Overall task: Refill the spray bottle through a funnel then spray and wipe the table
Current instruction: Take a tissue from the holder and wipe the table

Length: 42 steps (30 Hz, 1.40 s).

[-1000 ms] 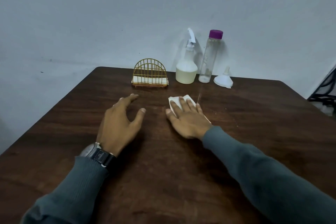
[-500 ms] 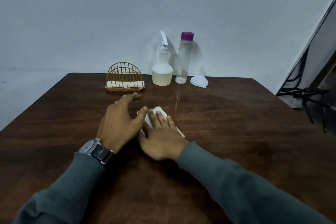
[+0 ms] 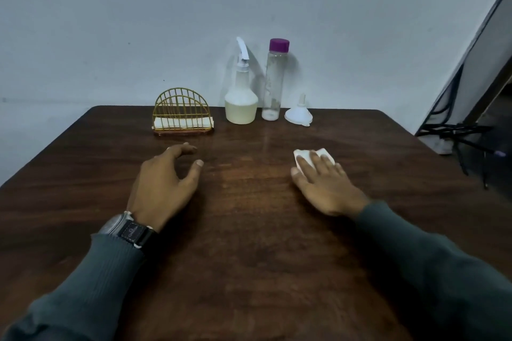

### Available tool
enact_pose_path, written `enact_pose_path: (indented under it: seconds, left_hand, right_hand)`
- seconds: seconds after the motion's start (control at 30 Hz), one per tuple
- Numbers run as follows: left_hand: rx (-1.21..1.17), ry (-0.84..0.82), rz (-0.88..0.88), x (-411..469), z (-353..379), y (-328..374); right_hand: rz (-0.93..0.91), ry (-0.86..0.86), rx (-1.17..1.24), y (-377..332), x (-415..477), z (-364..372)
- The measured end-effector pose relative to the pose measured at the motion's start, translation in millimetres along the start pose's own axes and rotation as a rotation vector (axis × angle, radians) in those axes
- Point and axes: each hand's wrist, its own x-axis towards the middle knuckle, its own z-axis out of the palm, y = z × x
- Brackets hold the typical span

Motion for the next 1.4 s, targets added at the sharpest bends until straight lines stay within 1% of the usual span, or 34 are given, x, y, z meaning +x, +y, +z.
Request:
enact_pose_path:
  seconds: [0.1,0.2,0.3,0.4,0.53,0.63,0.73,0.87,0.97,1.13,1.27,1.4]
  left_hand:
    - [-0.013,-0.008,0.010,-6,3,10]
    - [-0.051,-0.007,0.031,-16,6,23]
    - [-0.107,0.020,0.037,-26,10,36]
    - [-0.130,0.063,0.032,-33,14,41]
    - [-0.091,0.030,0.039,-41,15,41]
    - [-0.067,-0.003,0.035,-43,14,38]
    - [-0.044,-0.041,0.037,-43,16,41]
    - [-0.035,-0.109,0.075,-51,21,49]
    - [-0.039,-0.126,0.099,-57,23,56]
    - [-0.071,-0.101,0.176,-73,11,63]
    - [-0.068,-0.069,0.157,-88,-5,57]
    - [-0.031,-0.075,0.119,-105,-22,46]
  right_hand:
    - [-0.023,-0.032,0.019,-15,-53,6]
    - [-0.120,-0.056,0.014,-54,-92,19]
    - [-0.193,-0.052,0.048,-85,-88,30]
    - [-0.213,-0.049,0.044,-99,-53,30]
    - [-0.178,-0.038,0.021,-91,-2,16]
    - [-0.083,-0.026,0.022,-63,12,2]
    - [-0.001,-0.005,0.011,-28,-1,-2]
    - [0.041,0.030,0.028,-2,-47,5]
    - [0.025,0.037,0.024,-15,-93,19]
    - [-0.077,0.015,0.058,-70,-154,39]
    - [-0.142,-0.043,0.075,-105,-146,46]
    - [-0.134,-0.073,0.086,-99,-113,31]
